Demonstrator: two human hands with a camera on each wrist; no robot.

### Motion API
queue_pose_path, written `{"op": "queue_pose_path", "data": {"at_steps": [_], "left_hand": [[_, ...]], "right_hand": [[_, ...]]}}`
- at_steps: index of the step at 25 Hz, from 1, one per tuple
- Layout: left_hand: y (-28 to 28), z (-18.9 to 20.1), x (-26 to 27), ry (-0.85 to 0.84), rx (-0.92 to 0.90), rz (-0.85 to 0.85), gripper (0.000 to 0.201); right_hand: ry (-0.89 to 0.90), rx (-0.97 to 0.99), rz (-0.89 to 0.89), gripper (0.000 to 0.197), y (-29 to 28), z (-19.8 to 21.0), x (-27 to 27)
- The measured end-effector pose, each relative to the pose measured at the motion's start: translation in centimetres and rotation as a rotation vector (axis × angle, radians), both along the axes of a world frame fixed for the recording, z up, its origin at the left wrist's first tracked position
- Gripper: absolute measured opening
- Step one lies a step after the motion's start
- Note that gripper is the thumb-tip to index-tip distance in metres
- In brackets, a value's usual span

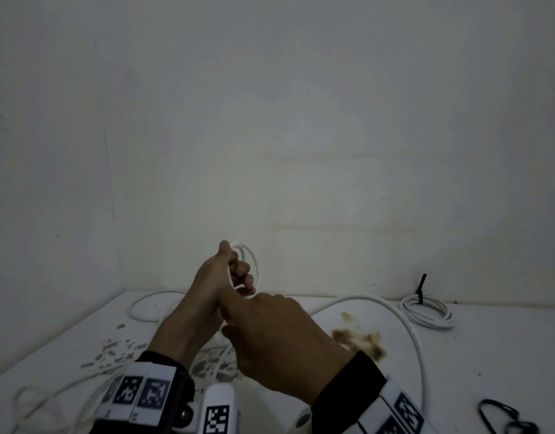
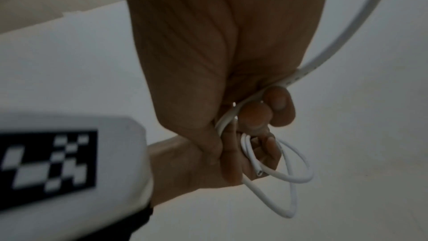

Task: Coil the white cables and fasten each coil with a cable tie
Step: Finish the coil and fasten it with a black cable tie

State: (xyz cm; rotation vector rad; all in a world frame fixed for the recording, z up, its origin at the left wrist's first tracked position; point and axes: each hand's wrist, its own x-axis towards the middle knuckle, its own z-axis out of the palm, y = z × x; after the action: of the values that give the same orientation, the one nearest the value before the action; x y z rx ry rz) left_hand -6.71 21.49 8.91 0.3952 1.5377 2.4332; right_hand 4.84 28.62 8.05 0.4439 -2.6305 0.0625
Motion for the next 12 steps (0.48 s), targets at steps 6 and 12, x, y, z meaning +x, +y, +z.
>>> {"op": "queue_pose_path", "data": {"at_steps": [6,12], "left_hand": [[-0.7,-1.6,1.0,0.311,-0.339,-0.245,0.038],[-1.2,-0.8,1.3,0.114,-0.21,-0.352,0.038]], "right_hand": [[0.174,-0.292,-0.063,0.019,2.3,1.8,0.5],[0.141,-0.566,-0.232,0.045,6.6,1.6,-0.9]]}}
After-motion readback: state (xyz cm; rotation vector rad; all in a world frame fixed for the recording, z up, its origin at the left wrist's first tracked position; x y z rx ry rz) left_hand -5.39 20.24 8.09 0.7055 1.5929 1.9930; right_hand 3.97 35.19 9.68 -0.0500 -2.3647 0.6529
